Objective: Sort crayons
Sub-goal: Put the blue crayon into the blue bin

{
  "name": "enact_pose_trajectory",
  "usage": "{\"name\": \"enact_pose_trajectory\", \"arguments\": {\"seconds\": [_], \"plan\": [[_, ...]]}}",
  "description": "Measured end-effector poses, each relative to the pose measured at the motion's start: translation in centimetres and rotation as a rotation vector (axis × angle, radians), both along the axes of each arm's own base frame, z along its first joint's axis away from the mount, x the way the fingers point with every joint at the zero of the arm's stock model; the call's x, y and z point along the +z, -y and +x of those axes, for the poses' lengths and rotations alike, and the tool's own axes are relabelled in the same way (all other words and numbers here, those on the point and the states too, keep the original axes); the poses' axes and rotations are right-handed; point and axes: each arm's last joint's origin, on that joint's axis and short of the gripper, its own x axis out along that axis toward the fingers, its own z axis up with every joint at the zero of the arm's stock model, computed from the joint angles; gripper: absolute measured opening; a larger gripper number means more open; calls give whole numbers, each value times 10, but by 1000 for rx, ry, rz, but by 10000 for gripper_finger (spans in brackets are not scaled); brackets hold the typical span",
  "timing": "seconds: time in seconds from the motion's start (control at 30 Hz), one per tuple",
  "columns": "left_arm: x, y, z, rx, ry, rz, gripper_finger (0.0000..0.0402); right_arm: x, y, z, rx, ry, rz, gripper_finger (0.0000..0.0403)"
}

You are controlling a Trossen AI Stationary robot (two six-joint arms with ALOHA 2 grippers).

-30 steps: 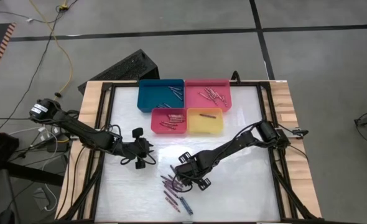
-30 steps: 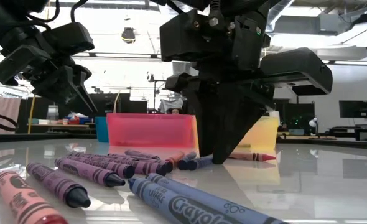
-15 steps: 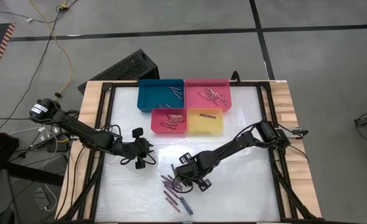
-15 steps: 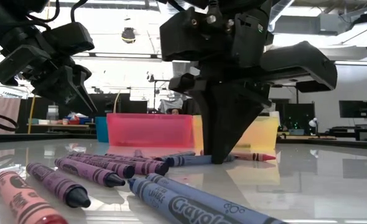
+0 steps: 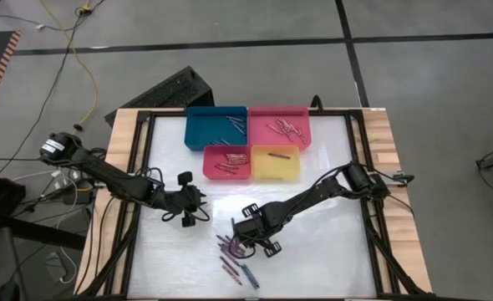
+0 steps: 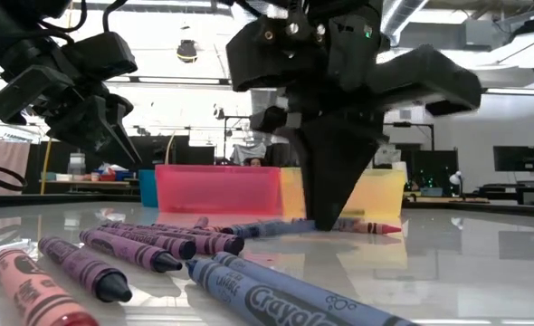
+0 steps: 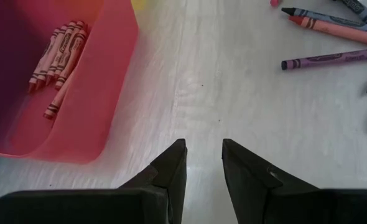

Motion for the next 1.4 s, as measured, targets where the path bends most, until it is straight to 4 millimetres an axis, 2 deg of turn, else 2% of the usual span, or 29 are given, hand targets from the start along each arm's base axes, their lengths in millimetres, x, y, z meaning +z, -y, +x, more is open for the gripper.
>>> {"name": "enact_pose_trajectory", "arguments": {"seconds": [0.37,0.53,0.73,0.93,1.4], "plan": [[0,0,0,0,0,0,94,37,-2,7,1,-3,5,4],[0,0,0,-1,-1,0,94,54,6,10,-19,-1,-4,4],[0,0,0,-1,-3,0,94,67,35,18,-89,-2,-10,4],[0,0,0,-1,-6,1,94,74,73,28,-177,21,-5,4],[-1,0,-1,-2,-10,2,94,97,160,44,-261,155,-26,4]]}}
